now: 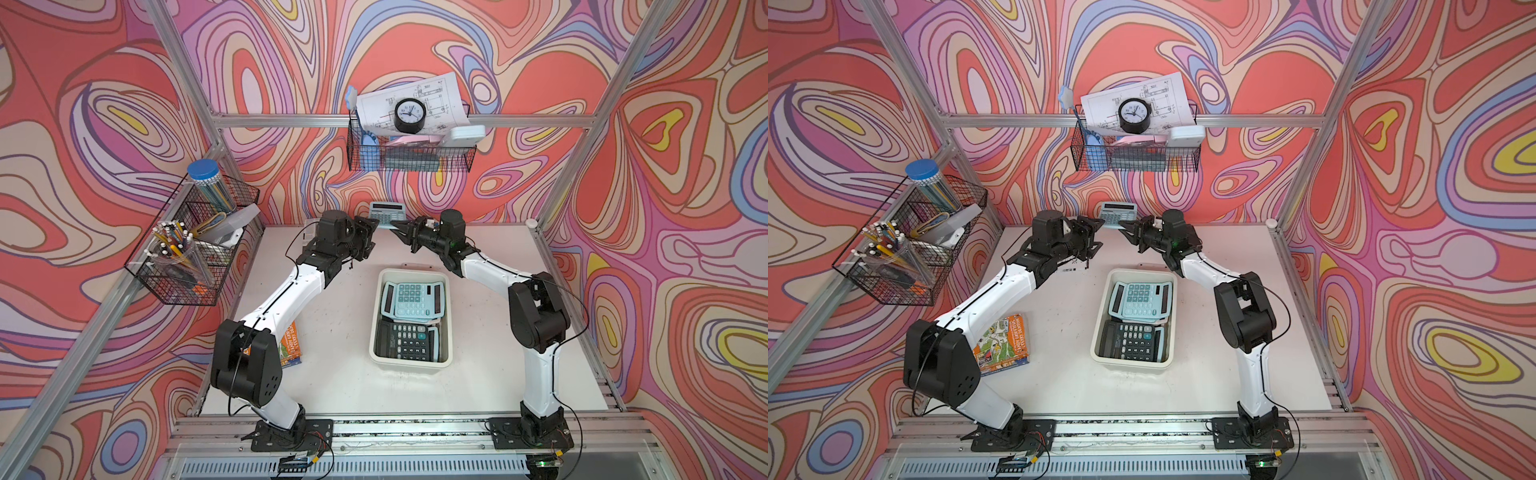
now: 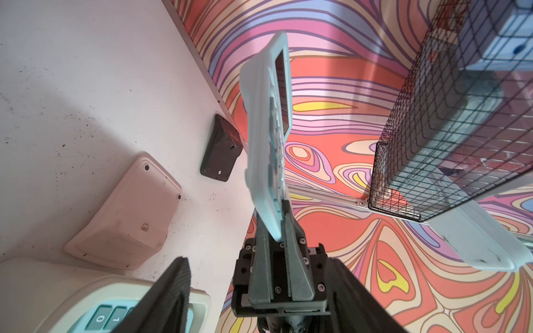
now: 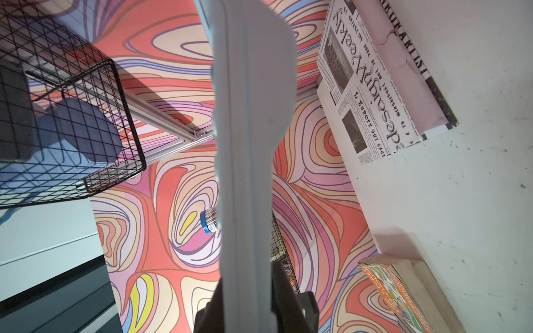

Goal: Put the calculator in the storage box
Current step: Pick up the calculator at the center of the board.

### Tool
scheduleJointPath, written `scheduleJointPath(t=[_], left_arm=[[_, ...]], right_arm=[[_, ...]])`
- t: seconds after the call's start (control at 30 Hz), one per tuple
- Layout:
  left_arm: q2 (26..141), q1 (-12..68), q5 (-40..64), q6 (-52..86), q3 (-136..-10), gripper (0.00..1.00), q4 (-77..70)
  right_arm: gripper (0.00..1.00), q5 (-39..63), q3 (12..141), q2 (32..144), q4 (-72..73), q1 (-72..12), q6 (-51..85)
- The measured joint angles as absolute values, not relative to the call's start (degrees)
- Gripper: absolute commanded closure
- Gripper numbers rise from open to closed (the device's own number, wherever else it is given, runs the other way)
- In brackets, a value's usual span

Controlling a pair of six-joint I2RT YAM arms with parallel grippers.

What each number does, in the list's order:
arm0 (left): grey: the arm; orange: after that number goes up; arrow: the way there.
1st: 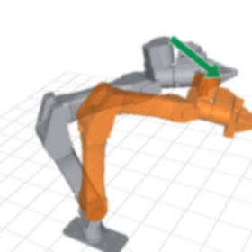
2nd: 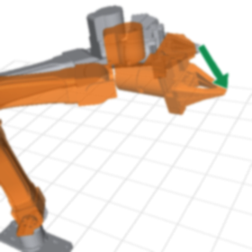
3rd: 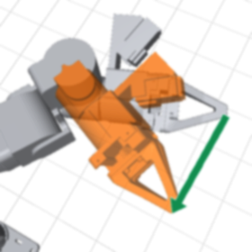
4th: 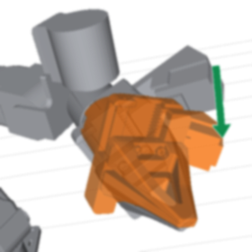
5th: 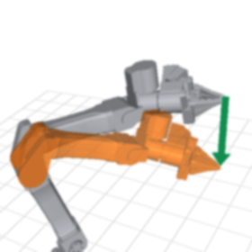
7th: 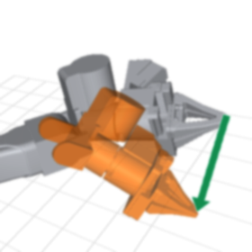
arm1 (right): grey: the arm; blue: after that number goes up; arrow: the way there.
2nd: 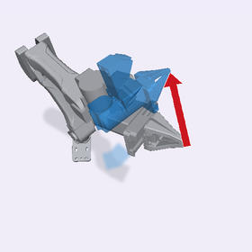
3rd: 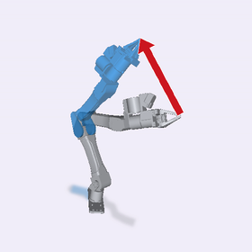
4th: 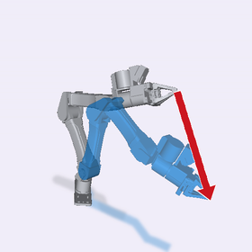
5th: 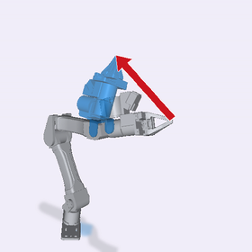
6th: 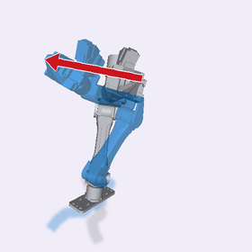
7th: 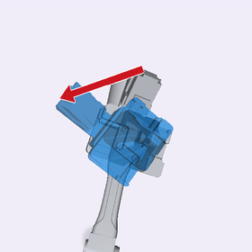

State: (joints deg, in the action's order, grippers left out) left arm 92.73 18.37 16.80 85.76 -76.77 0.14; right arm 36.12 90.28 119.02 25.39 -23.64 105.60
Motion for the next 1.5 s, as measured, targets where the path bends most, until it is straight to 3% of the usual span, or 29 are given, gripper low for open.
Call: scheduleJointPath(t=[0.3, 0.6, 0.77, 1.0, 1.1, 1.33, 1.5], left_arm=[[98.2, 18.4, 16.5, 86.0, -80.2, 0.54, -2.1], [100.1, 18.3, 17.1, 87.8, -81.8, 0.99, -4.4], [100.9, 18.3, 17.4, 89.9, -83.1, 1.00, -5.6], [101.1, 17.8, 18.2, 88.8, -83.9, 1.00, -5.0], [101.4, 17.1, 20.0, 87.1, -84.6, 1.00, -2.3], [102.5, 13.2, 29.9, 81.9, -88.4, 1.00, 4.9], [102.5, 10.6, 37.9, 78.1, -89.5, 1.00, 11.4]], right_arm=[[1.00, 35.8, 90.3, 119.0, 26.1, -24.5, 107.3], [1.00, 35.8, 90.3, 119.0, 25.8, -25.2, 107.7], [0.99, 35.4, 91.0, 119.1, 25.9, -25.1, 108.5], [0.46, 35.8, 91.8, 119.5, 26.3, -25.2, 108.8], [0.32, 36.3, 91.7, 119.5, 26.6, -25.2, 108.4], [0.25, 38.4, 90.9, 119.4, 23.7, -22.8, 104.4], [0.24, 41.9, 92.5, 118.9, 12.3, -19.7, 95.7]])
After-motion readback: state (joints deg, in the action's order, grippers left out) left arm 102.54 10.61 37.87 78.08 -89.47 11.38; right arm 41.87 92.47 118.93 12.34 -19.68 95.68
